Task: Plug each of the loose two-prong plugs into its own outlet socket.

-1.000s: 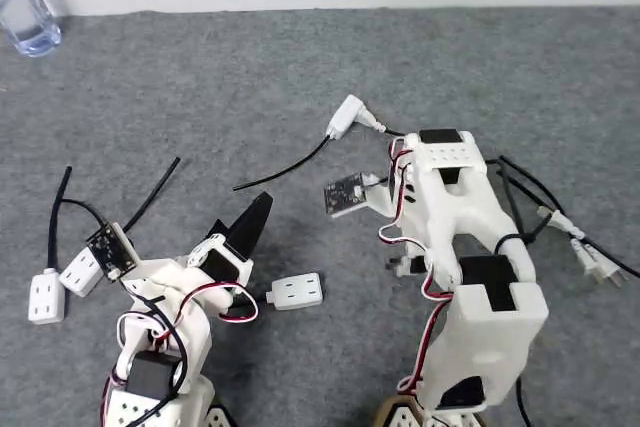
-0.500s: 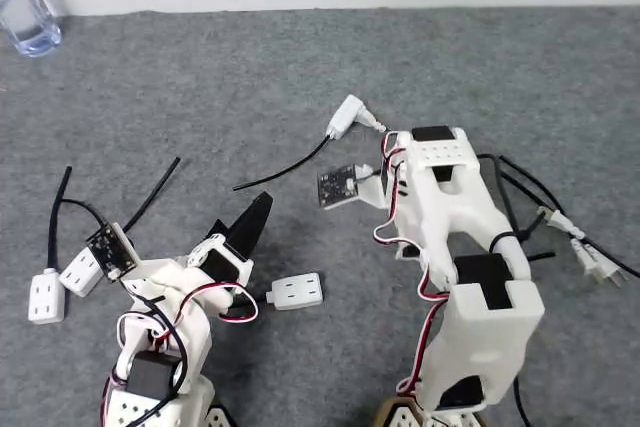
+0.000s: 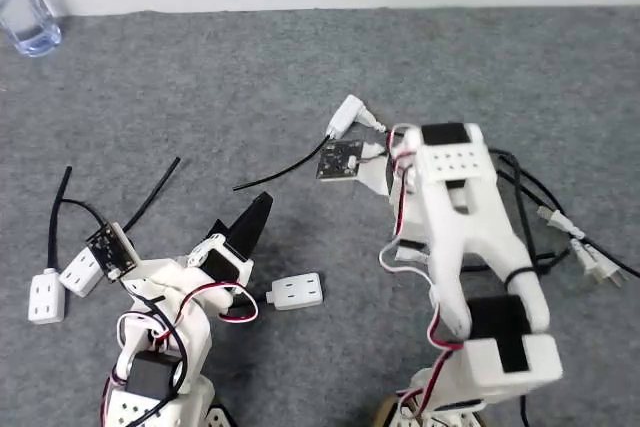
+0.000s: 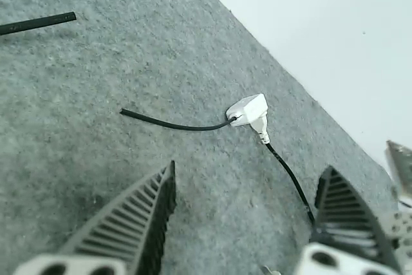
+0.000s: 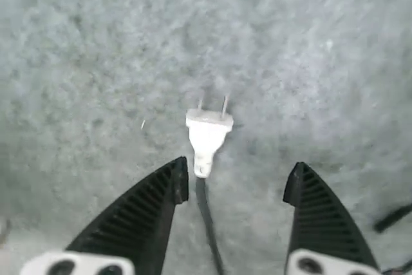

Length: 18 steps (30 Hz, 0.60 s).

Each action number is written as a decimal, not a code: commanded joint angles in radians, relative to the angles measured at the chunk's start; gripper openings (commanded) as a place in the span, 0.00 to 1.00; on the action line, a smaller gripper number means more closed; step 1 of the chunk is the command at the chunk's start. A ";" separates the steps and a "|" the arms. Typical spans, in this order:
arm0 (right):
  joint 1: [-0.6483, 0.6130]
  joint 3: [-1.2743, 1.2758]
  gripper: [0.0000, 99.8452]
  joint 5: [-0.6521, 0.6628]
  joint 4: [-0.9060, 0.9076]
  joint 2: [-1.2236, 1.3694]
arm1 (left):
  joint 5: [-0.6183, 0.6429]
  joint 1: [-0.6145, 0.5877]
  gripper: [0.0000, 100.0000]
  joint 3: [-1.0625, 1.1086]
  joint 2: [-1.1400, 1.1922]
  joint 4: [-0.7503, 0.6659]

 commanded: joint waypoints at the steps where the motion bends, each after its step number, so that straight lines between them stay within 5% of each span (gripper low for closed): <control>1: 0.031 0.216 0.25 -0.140 -0.292 -0.097 | 0.002 0.006 0.33 -0.013 -0.009 0.000; 6: 0.001 0.465 0.25 -0.107 -0.458 -0.185 | 0.002 0.006 0.33 -0.013 -0.009 0.002; 18: 0.001 0.463 0.25 -0.103 -0.453 -0.217 | 0.002 0.006 0.33 -0.013 -0.009 0.002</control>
